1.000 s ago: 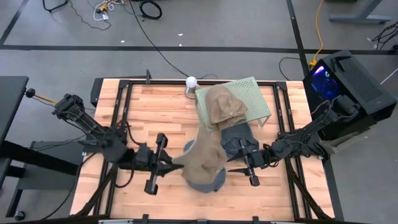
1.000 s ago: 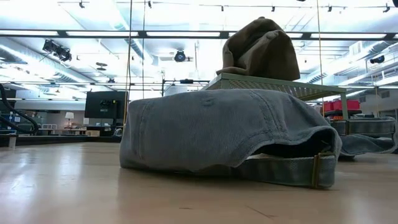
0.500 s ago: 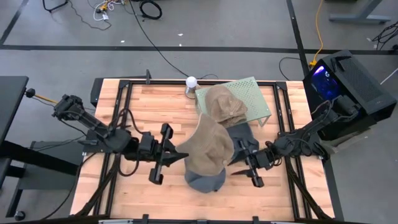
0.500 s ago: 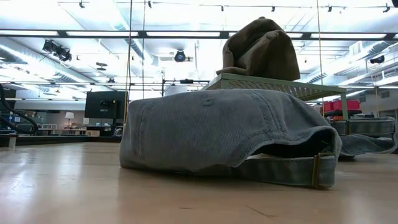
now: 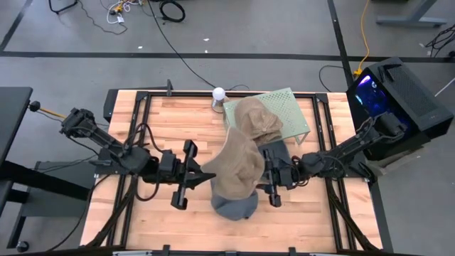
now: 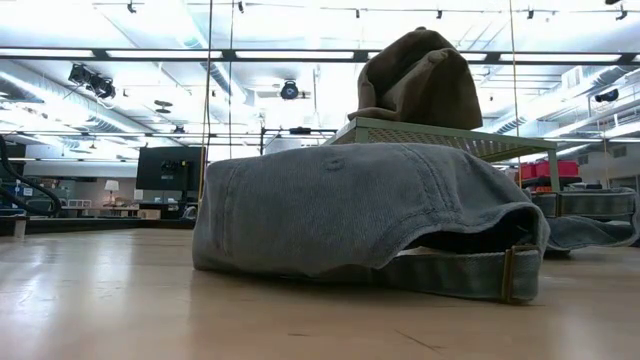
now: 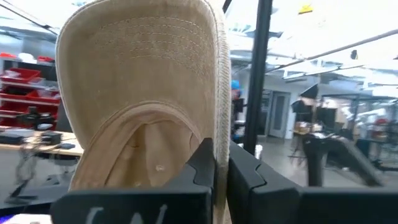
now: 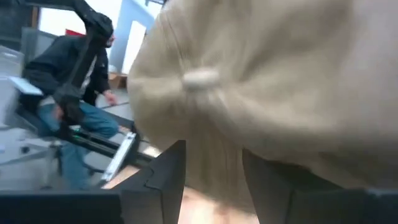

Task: Stack caps on shelf
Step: Stack the brown cap on the brown cap on the shelf

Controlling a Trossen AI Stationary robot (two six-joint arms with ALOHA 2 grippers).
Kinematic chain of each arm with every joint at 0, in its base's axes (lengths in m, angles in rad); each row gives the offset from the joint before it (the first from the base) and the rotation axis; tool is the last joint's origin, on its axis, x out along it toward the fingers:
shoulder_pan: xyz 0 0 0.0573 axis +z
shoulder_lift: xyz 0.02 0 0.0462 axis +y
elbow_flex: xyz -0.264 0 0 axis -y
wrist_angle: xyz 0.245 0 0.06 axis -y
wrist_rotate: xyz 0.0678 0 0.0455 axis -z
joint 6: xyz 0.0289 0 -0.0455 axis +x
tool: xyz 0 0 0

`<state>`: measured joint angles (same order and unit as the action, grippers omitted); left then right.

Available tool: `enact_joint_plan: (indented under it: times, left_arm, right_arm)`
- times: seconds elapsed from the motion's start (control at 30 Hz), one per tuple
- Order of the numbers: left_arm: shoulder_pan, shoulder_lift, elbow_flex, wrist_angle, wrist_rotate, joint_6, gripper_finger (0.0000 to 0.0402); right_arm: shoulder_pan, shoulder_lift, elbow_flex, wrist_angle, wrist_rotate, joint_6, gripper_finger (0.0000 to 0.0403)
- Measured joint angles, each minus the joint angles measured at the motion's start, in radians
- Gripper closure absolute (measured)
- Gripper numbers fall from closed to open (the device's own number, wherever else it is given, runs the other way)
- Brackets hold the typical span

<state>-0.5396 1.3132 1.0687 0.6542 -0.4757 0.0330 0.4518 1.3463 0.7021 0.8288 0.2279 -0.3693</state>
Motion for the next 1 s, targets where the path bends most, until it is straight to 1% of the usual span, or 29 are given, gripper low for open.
enact_joint_plan:
  times: [0.07,0.2,0.3,0.4,0.53,0.7,0.8,0.9,1.0]
  left_arm:
    - [0.000,0.000,0.000,-0.007,-0.020,0.005,0.0385]
    - [0.000,0.000,0.000,-0.024,-0.023,0.005,0.0380]
    - [0.000,0.000,0.000,-0.055,-0.042,0.005,0.0361]
    - [0.000,0.000,0.000,-0.083,-0.065,-0.002,0.0327]
    - [0.000,0.000,0.000,-0.090,-0.062,-0.047,0.0265]
    - [0.000,-0.006,0.000,-0.134,-0.084,-0.007,0.0186]
    - [-0.004,-0.021,0.000,-0.187,-0.085,0.005,0.0153]
    - [-0.004,-0.021,0.000,-0.244,-0.069,0.005,0.0141]
    - [-0.004,-0.021,0.000,-0.265,-0.063,0.005,0.0154]
  right_arm:
    - [0.002,0.004,0.011,0.031,0.009,-0.016,0.0243]
    - [0.004,0.004,0.011,0.097,0.076,-0.047,0.0243]
    - [0.003,0.004,0.011,0.136,0.060,-0.066,0.0243]
    - [0.003,0.004,0.011,0.145,0.050,-0.067,0.0243]
    - [0.004,0.004,0.011,0.146,0.049,-0.069,0.0243]
    - [0.010,0.004,0.011,0.186,0.052,-0.107,0.0243]
    - [0.022,0.004,0.011,0.227,0.055,-0.173,0.0243]
    - [0.031,0.003,0.011,0.257,0.091,-0.239,0.0243]
    - [0.030,0.004,0.011,0.256,0.129,-0.256,0.0243]
